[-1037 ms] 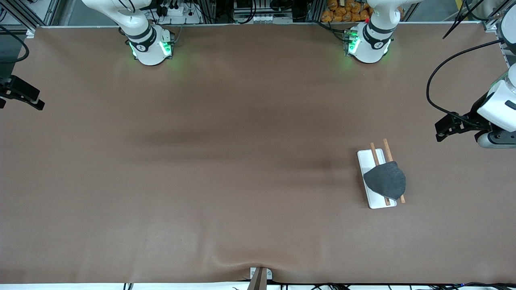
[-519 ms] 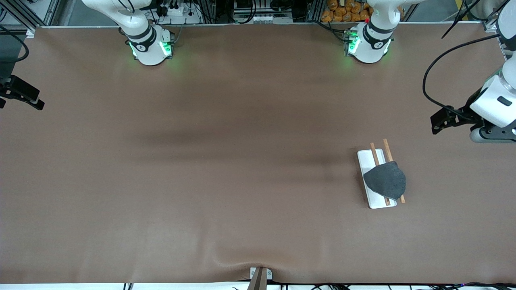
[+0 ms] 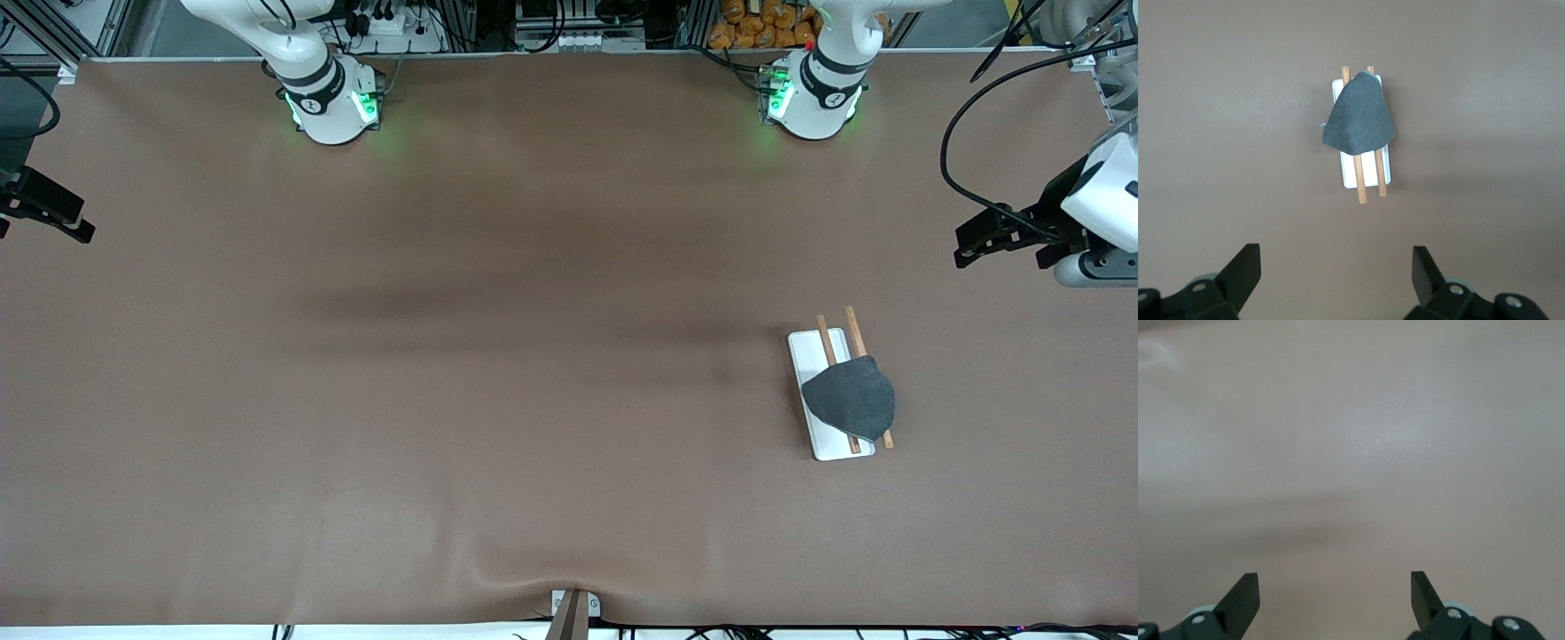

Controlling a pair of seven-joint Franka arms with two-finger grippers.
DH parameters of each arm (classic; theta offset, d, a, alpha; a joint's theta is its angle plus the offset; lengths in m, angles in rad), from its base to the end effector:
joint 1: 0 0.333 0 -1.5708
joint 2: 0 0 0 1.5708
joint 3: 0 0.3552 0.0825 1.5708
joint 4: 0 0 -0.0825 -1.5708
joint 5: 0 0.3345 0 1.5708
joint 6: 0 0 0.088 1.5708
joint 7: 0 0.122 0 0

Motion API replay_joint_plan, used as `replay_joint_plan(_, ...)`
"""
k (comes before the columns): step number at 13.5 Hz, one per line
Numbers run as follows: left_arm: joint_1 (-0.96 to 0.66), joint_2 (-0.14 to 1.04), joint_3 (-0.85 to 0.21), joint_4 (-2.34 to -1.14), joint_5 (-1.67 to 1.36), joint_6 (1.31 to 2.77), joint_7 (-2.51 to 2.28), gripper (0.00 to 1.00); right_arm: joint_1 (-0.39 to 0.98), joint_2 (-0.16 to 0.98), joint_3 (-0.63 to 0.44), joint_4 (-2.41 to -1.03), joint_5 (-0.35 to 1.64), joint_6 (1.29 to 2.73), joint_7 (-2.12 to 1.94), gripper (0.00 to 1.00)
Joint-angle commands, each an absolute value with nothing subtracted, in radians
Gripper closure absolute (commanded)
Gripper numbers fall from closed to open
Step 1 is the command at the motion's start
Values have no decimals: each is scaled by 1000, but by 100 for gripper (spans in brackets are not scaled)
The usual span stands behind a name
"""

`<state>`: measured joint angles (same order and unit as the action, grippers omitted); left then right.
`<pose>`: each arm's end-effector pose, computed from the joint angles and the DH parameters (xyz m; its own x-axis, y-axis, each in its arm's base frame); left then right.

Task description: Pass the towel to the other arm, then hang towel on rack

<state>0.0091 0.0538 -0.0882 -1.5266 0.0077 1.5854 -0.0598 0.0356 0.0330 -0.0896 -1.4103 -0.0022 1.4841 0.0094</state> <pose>0.5239 -0.0391 0.6411 0.9998 -0.0193 0.0054 -0.0192 -0.9998 -0.0027 0.5076 -0.0266 0.6914 0.9972 -0.0633 0.0410 -0.0636 -0.9980 0.0047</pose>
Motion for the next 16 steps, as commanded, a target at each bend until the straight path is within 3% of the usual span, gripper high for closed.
replay_joint_plan(1, -3, -17, -72, -1598, -11, 1577, -84, 0, 2, 2, -57, -1439, 11, 1491, -3, 0)
replay_joint_plan(16, -51, -86, -37, -1626, -9, 1532, -180, 0, -26, 6, -18, -1434, 11, 1494, -2, 0)
